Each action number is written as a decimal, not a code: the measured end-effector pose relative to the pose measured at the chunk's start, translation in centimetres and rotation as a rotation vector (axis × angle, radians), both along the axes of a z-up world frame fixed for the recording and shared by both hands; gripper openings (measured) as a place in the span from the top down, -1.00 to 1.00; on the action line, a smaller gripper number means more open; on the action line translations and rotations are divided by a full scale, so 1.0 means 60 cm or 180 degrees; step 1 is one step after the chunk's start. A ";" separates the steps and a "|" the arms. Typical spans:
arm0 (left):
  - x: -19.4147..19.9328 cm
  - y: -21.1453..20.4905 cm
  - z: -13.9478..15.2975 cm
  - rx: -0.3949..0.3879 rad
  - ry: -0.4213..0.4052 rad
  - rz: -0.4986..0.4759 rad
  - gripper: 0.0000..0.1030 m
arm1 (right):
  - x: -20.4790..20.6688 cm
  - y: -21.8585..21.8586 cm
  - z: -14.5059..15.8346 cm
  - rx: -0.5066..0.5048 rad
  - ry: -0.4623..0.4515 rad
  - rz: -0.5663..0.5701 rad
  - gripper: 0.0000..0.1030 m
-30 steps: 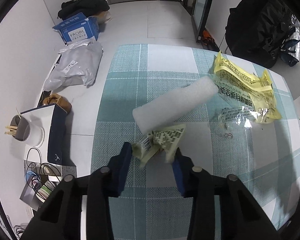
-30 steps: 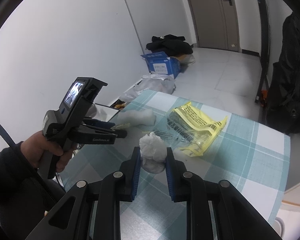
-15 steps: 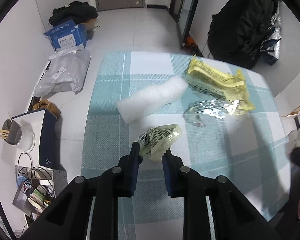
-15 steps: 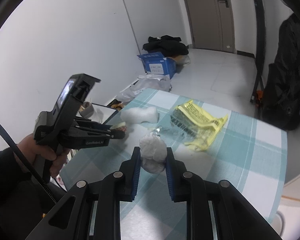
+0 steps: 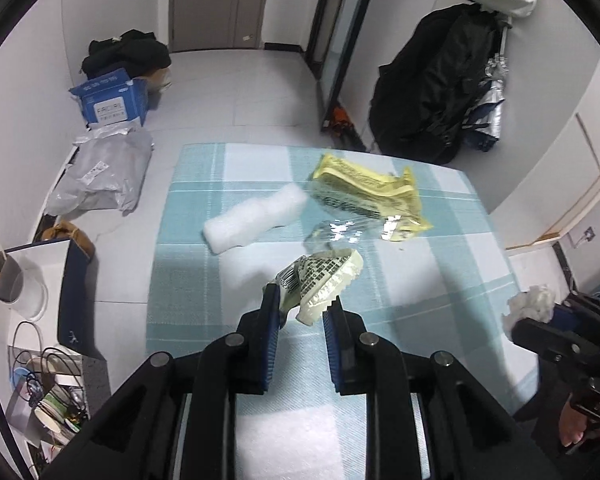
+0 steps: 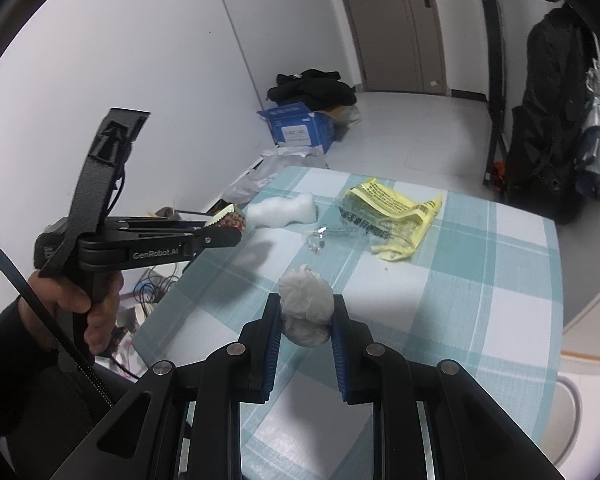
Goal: Collect trash
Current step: 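Carry the tissue and wrapper in both grippers toward the grey bin, then open the right gripper over the bin while the left releases the wrapper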
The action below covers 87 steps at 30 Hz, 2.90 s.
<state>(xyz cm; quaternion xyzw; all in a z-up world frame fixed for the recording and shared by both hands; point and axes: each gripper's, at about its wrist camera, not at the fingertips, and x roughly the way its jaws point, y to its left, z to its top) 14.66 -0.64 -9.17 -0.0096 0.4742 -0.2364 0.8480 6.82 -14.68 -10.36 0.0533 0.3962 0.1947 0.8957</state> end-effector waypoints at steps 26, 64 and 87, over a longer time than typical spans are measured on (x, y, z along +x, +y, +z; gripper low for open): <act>-0.082 -0.050 0.130 -0.1035 -0.0187 -0.0323 0.79 | -0.086 -0.082 0.116 0.0097 -0.0448 -0.0370 0.57; -0.141 -0.534 0.114 -0.0808 0.0129 -0.1642 0.79 | -0.206 -0.581 0.074 0.0258 -0.0197 -0.1948 0.57; -0.124 -0.703 -0.103 0.0108 0.1224 -0.1901 0.79 | -0.148 -0.665 -0.267 0.0780 0.1157 -0.2100 0.57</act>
